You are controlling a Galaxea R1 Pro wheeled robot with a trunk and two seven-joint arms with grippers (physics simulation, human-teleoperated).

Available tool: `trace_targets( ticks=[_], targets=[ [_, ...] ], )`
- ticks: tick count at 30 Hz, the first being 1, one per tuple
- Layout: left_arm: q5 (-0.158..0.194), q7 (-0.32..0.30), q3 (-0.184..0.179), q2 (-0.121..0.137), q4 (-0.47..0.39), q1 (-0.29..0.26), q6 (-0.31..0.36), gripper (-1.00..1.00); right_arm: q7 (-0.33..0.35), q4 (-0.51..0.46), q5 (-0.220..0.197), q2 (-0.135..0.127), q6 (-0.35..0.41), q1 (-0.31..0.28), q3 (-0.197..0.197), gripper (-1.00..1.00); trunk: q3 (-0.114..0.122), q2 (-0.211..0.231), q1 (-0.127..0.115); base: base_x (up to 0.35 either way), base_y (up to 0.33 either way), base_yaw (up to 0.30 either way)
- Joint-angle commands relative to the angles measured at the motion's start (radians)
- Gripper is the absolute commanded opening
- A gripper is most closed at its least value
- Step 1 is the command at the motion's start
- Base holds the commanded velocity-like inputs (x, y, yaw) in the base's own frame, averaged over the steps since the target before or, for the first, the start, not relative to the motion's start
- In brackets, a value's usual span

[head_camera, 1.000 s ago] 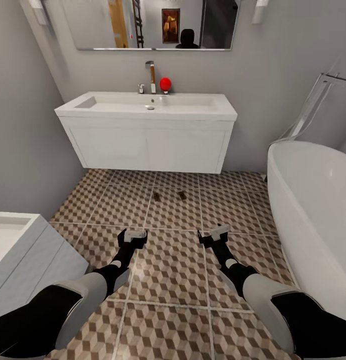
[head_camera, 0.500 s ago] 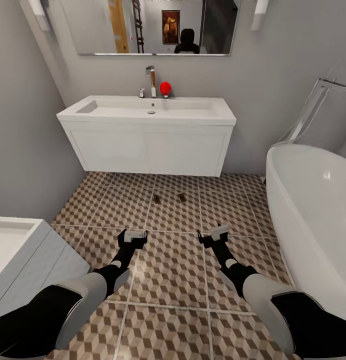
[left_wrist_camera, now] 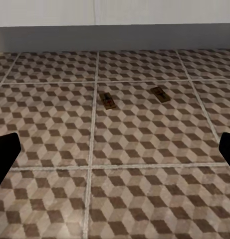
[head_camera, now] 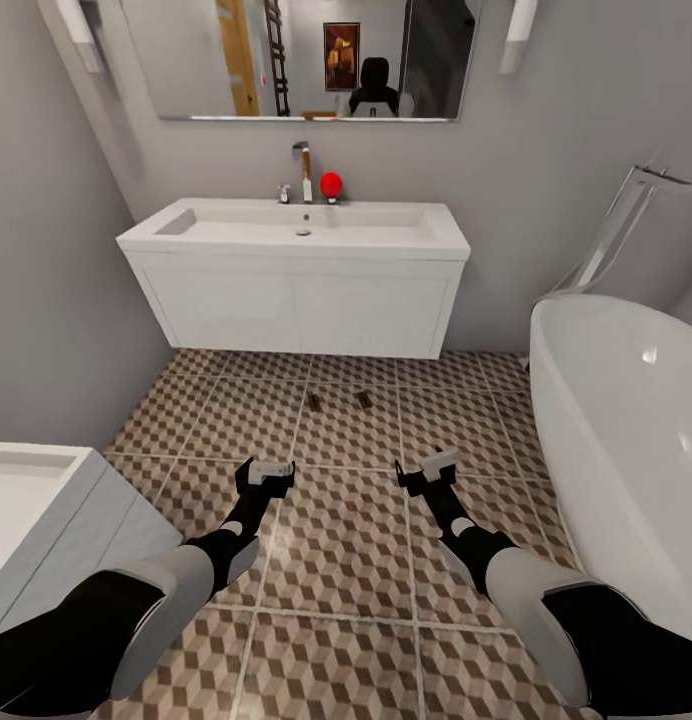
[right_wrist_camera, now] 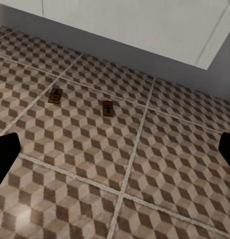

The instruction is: Take the four mousetraps from the cabinet in the bathroom and place them on the bathroom floor. Make sure all four end up on the same floor surface, and ensure that at least two of them are either under or directly next to the same bathroom sink.

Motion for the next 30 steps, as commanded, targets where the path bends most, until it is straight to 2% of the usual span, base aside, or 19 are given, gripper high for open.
trace_targets(
  ticks=[1,30],
  targets=[
    [0.006,0.004,-0.009,-0.001,0.004,-0.002,-0.006,1.00,-0.010,0.001,0.006,0.000,-0.001,-0.001,0.007,1.00,0.002,0.007,-0.004,0.000,0.000,0.000],
    [0.006,0.002,-0.009,-0.002,0.004,0.003,-0.004,1.00,-0.010,0.001,0.006,0.000,0.000,-0.001,0.007,1.00,0.093,0.210,-0.115,0.000,0.000,0.000]
  ],
)
